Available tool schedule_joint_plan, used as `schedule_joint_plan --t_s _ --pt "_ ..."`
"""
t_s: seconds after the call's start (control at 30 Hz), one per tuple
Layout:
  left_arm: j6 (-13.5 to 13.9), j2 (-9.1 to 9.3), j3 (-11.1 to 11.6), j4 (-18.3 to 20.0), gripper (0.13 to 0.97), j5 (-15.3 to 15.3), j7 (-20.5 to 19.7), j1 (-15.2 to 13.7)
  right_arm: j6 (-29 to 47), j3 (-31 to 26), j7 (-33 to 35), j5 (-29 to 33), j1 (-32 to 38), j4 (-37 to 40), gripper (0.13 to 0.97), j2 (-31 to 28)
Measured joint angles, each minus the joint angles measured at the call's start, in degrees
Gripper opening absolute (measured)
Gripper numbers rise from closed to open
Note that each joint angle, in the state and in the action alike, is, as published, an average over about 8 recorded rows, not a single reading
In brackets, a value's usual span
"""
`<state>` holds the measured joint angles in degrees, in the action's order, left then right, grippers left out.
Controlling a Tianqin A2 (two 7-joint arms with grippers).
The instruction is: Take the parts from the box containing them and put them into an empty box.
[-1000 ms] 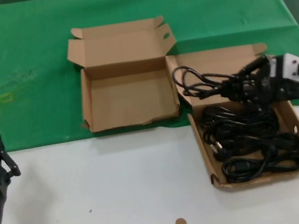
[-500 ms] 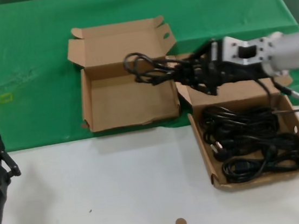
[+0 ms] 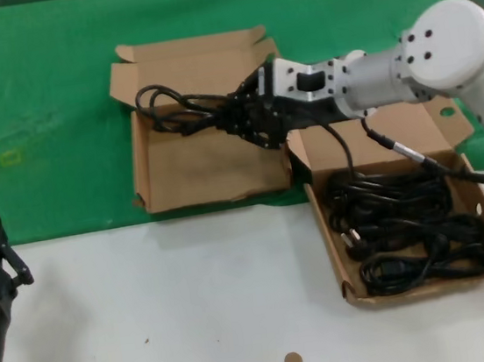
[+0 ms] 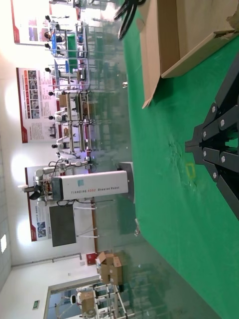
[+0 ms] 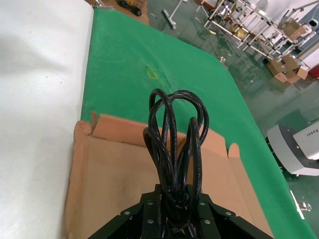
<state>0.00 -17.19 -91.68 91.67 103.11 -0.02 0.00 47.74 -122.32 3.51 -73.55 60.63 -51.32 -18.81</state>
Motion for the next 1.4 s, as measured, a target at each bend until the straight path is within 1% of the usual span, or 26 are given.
schedule_joint_plan --t_s 0.3,0.67,0.93,1.07,1.33,1.37,1.4 --pt "0.0 0.00 0.0 0.0 0.144 0.0 0.0 0.0 -3.8 -0.3 4.0 -0.1 3.2 9.6 0.238 5.8" --pt "0.0 0.00 0.0 0.0 0.144 0.0 0.0 0.0 -7.2 -0.5 7.5 0.3 4.7 16.0 0.265 8.8" --pt "0.0 0.00 0.0 0.0 0.144 0.0 0.0 0.0 -8.4 -0.3 9.8 0.0 5.8 19.5 0.363 9.9" --pt "0.0 0.00 0.0 0.0 0.144 0.0 0.0 0.0 -8.5 0.0 10.6 -0.4 5.9 20.2 0.363 10.2" --pt "0.0 0.00 0.0 0.0 0.151 0.0 0.0 0.0 -8.6 0.2 10.8 -0.7 5.8 20.3 0.532 10.2" --pt "0.0 0.00 0.0 0.0 0.152 0.0 0.0 0.0 -8.7 0.3 10.8 -0.8 5.6 20.1 0.532 10.2" --pt "0.0 0.00 0.0 0.0 0.153 0.0 0.0 0.0 -8.8 0.4 10.8 -0.9 5.4 19.9 0.558 10.2"
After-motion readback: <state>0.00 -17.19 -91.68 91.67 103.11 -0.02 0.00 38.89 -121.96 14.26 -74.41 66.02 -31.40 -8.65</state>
